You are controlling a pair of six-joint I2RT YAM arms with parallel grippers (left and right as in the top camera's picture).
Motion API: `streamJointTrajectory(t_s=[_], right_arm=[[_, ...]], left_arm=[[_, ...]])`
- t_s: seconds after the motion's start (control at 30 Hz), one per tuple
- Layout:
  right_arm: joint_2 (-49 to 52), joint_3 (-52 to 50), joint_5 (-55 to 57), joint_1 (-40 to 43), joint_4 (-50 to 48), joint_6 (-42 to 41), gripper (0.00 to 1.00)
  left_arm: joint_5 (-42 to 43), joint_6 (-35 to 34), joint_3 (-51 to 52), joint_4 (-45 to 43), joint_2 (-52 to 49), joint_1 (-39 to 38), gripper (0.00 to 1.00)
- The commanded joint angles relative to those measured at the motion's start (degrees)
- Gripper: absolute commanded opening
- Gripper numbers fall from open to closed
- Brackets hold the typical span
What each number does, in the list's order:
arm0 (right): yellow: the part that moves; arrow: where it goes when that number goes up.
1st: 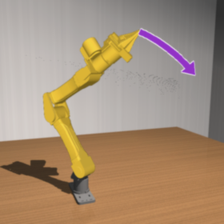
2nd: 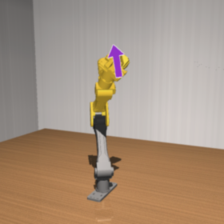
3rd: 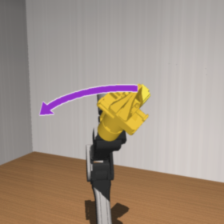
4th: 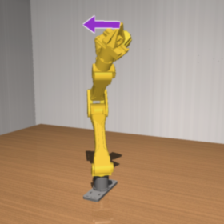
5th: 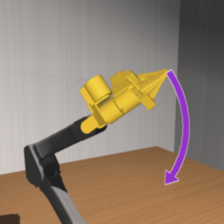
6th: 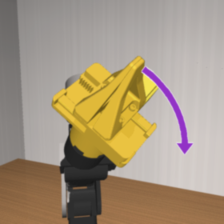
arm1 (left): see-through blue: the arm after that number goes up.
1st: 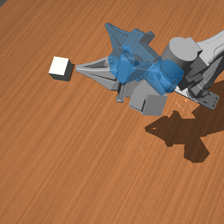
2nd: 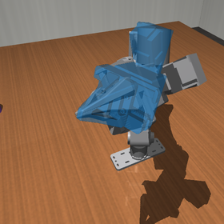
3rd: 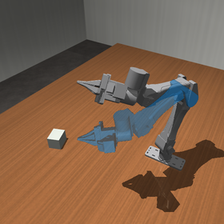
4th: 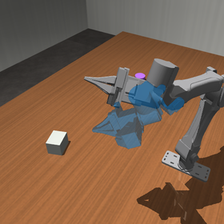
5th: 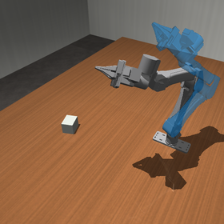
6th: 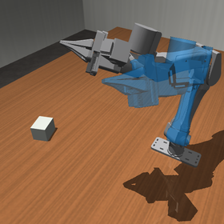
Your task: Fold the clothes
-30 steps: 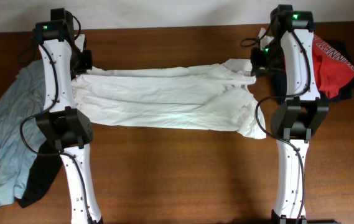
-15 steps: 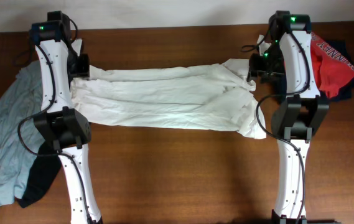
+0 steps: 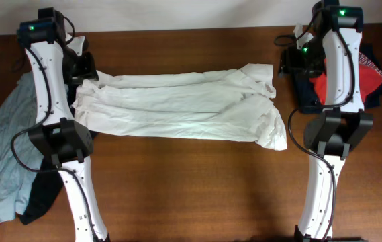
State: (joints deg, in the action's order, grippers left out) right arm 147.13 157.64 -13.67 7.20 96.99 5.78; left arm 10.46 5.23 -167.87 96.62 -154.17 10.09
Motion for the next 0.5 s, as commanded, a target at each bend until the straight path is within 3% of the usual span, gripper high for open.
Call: streamJointTrajectory(t_s=[0.0,0.1,0.27,0.4,0.47], right_arm=[[-1.38,0.17,-1.16,-0.04,0.09,1.09,0.65],[-1.38,0.17,-1.2,-0.11,0.07,1.07,0.65],[-1.38,0.17,-1.4,-0.11,-0.55,1.05,0.65],[-1.38,0.17,-2.69,-0.11,-1.6,1.05,0.66],[-1.38,0.17,-2.67,-0.11,-1.86,1.05,0.66]], left_arm=[[2.01,0.63,0.48,0.11,2.54,0.22,0.31],[1.44,0.63,0.48,0.11,4.02,0.37,0.15],[-2.56,0.59,0.48,0.11,6.51,1.55,0.02],[-3.87,0.39,0.48,0.11,7.58,2.78,0.01],[-3.82,0.39,0.57,0.11,7.56,3.1,0.07]])
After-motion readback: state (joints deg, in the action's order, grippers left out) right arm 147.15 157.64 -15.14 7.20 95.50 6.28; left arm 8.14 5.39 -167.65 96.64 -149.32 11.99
